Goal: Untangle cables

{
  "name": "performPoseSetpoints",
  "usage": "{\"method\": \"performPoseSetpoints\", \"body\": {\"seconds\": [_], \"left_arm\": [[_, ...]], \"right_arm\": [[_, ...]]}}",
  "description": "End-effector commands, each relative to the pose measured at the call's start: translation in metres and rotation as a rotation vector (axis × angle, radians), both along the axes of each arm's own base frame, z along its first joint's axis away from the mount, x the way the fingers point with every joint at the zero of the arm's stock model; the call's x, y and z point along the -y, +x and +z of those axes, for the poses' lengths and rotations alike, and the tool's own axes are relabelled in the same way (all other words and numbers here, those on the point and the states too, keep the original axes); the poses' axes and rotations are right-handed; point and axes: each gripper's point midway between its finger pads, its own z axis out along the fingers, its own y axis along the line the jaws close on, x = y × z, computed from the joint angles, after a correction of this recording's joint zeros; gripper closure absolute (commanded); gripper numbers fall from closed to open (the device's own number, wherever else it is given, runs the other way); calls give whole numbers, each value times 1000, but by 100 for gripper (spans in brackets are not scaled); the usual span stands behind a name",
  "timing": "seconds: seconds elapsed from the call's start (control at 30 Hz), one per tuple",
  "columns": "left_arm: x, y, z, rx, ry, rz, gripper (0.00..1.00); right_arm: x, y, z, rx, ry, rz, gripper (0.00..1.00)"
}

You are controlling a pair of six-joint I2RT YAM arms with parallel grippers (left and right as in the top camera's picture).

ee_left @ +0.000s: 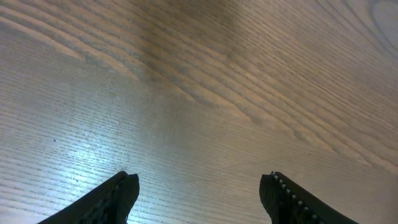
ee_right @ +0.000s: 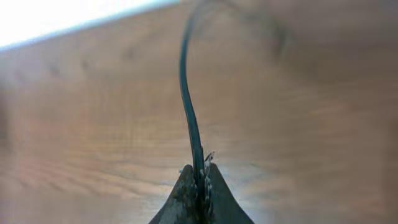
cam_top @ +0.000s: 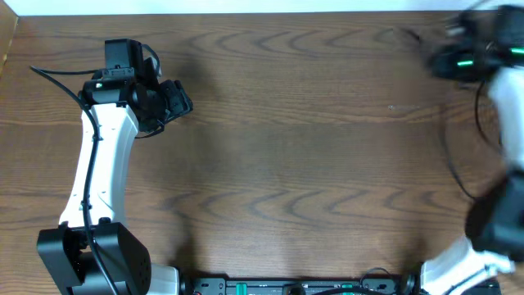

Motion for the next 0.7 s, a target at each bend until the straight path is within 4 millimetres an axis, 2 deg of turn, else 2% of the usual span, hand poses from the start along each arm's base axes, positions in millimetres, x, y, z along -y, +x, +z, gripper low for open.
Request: {"method": "performPoseSetpoints", "body": {"seconds": [0.0,0.1,0.2,0.33,0.37,0.47,0.5,0.57,0.63,0.67], "left_arm": [[0,0,-3,-12,2,2,32],[0,0,-3,-12,2,2,32],[0,0,-3,-12,2,2,32],[0,0,-3,-12,2,2,32],[0,0,-3,-12,2,2,32],[0,0,-4,-12,2,2,32],[0,0,-3,-12,2,2,32],[0,0,-3,-12,2,2,32],[0,0,-3,-12,2,2,32],[0,0,-3,-12,2,2,32]], "right_arm": [[57,-37,61,95,-8,-181,99],[111,-71,81,117,-20,-354,99],[153,-98,81,107,-13,-478,99],[202,-126,59,36,-4,-651,99],[219,-132,45,2,-1,-712,99],[240,-130,21,-33,4,-762,99],[252,-120,5,-36,7,-764,97],[260,-109,-11,-34,26,-757,67],[258,-103,-20,-33,57,-733,38],[258,-103,-21,-36,58,-733,32]]}}
